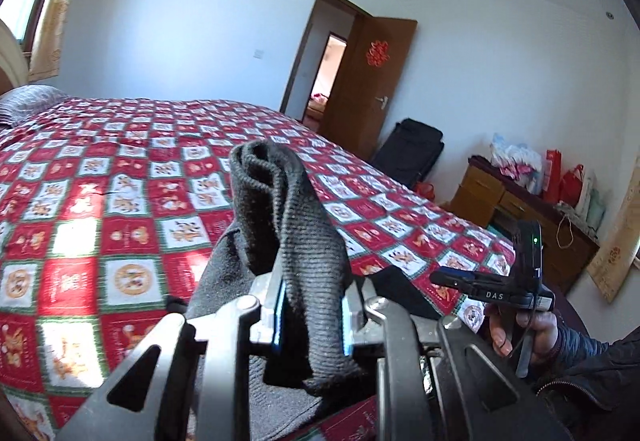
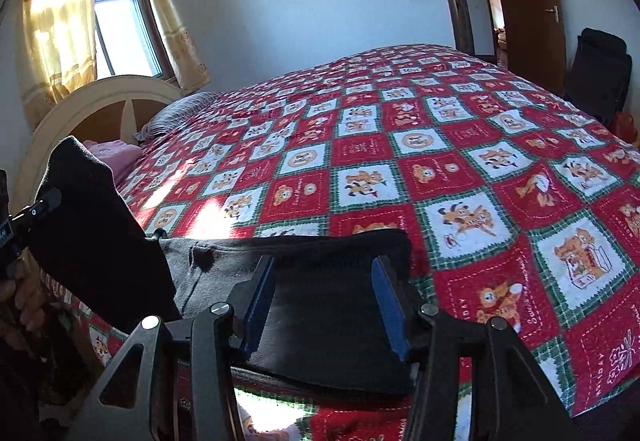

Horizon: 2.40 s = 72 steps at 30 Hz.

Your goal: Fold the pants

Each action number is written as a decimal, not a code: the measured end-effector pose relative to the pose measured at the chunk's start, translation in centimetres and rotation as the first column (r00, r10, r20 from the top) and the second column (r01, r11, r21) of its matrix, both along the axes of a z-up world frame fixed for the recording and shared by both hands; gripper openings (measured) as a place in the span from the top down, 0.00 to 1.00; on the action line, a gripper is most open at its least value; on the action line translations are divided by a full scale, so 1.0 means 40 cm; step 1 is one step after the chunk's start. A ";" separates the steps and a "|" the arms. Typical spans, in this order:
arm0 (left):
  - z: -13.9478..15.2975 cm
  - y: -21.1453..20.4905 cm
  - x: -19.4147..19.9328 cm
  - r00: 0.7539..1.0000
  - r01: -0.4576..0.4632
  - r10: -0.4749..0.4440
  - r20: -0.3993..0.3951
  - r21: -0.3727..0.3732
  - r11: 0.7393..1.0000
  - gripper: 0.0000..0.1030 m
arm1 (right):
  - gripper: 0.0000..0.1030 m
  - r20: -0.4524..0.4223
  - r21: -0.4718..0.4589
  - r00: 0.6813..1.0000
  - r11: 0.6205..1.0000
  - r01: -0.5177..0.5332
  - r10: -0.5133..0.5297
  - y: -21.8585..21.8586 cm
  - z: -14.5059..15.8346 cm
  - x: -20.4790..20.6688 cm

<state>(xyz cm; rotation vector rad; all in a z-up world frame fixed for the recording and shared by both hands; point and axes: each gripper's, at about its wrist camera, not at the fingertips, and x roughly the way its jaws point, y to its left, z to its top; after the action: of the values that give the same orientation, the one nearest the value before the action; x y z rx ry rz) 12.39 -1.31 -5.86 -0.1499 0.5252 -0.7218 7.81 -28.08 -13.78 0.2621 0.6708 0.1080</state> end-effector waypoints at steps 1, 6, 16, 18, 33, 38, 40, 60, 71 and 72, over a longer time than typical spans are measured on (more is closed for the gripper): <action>0.002 -0.024 0.005 1.000 0.017 -0.017 -0.008 0.004 1.000 0.79 | 0.50 -0.002 0.006 1.000 1.000 0.013 -0.013 -0.015 -0.002 -0.002; 0.032 -0.133 0.001 0.995 0.100 -0.100 0.001 0.037 0.994 0.79 | 0.49 -0.019 0.021 0.998 0.998 0.062 -0.062 -0.070 -0.020 -0.011; -0.048 -0.345 0.032 0.973 0.231 -0.221 -0.071 0.184 0.956 0.79 | 0.49 -0.009 0.041 0.989 0.988 0.147 -0.147 -0.158 -0.028 -0.016; -0.096 -0.386 0.040 0.971 0.237 -0.219 -0.099 0.238 0.942 0.79 | 0.49 -0.021 0.059 0.986 0.984 0.168 -0.167 -0.174 -0.036 -0.012; -0.191 -0.480 0.006 0.963 0.268 -0.252 -0.091 0.303 0.915 0.65 | 0.48 -0.043 0.172 0.996 0.981 0.086 -0.080 -0.163 -0.079 0.008; -0.165 -0.465 -0.015 0.962 0.271 -0.267 -0.051 0.249 0.930 0.42 | 0.48 -0.046 0.208 0.996 0.975 0.080 -0.072 -0.171 -0.089 0.006; -0.153 -0.440 -0.026 0.968 0.247 -0.249 -0.020 0.239 0.939 0.34 | 0.48 -0.050 0.229 0.996 0.969 0.090 -0.080 -0.185 -0.094 0.004; -0.229 -0.142 0.005 0.975 -0.221 0.208 0.076 0.297 0.929 0.00 | 0.67 -0.214 0.144 0.976 0.990 -0.004 0.035 -0.007 -0.099 0.063; -0.295 -0.100 0.031 0.965 -0.243 0.261 -0.017 0.315 0.917 0.00 | 0.83 -0.252 0.191 0.967 0.981 0.025 0.024 -0.087 -0.148 0.023; -0.300 -0.098 0.030 0.965 -0.240 0.260 -0.024 0.314 0.919 0.00 | 0.83 -0.247 0.200 0.969 0.979 0.024 0.027 -0.093 -0.151 0.025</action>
<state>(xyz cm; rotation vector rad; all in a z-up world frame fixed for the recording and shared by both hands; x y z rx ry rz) 13.59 -5.24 -17.86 0.0526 0.6622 -0.3784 8.81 -31.79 -19.83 0.4760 0.9111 0.1467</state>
